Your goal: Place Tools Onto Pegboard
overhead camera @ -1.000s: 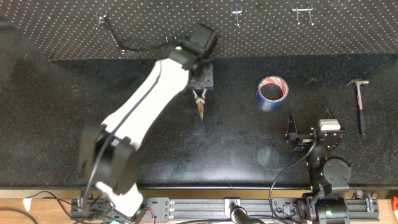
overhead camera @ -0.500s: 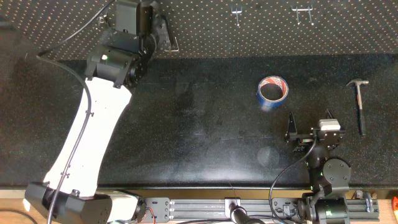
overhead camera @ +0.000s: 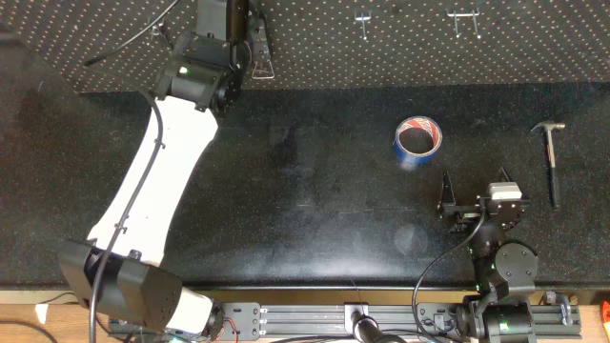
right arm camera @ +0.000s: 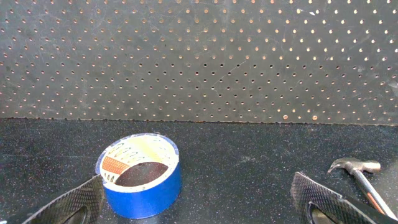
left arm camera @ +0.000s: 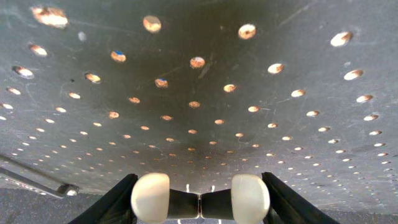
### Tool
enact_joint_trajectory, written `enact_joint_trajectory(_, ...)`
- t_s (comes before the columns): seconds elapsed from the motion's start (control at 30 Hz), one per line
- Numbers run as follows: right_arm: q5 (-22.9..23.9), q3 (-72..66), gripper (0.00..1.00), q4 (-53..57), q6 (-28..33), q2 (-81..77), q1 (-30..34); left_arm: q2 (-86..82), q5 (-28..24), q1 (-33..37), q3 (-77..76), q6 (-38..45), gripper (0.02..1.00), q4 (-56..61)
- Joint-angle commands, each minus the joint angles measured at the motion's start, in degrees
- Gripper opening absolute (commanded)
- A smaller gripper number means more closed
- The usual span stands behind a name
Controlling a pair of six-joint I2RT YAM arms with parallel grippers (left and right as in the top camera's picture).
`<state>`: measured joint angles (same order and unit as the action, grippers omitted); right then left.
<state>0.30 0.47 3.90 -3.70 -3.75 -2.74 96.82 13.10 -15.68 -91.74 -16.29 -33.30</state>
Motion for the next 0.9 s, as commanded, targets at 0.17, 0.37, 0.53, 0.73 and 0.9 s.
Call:
enact_joint_trajectory(0.17, -0.09, -0.24, 0.978, 0.26, 0.81, 0.42, -0.24, 3.37, 1.29, 0.31, -0.68, 0.74, 0.38, 0.72)
enact_joint_trajectory(0.37, -0.09, -0.24, 0.978, 0.26, 0.81, 0.42, -0.24, 3.78, 1.31, 0.31, -0.68, 0.72, 0.836, 0.74)
enact_joint_trajectory(0.53, -0.09, -0.24, 0.978, 0.26, 0.81, 0.42, -0.24, 3.69, 1.29, 0.28, -0.68, 0.72, 0.996, 0.52)
enact_joint_trajectory(0.73, -0.09, -0.24, 0.978, 0.26, 0.81, 0.42, -0.24, -5.9, 1.33, 1.49, 2.32, 0.74, 0.996, -5.64)
enact_joint_trajectory(0.9, -0.11, -0.24, 0.978, 0.26, 0.81, 0.42, -0.24, -22.99, 0.9, 3.87, 24.2, 0.7, 0.996, 7.1)
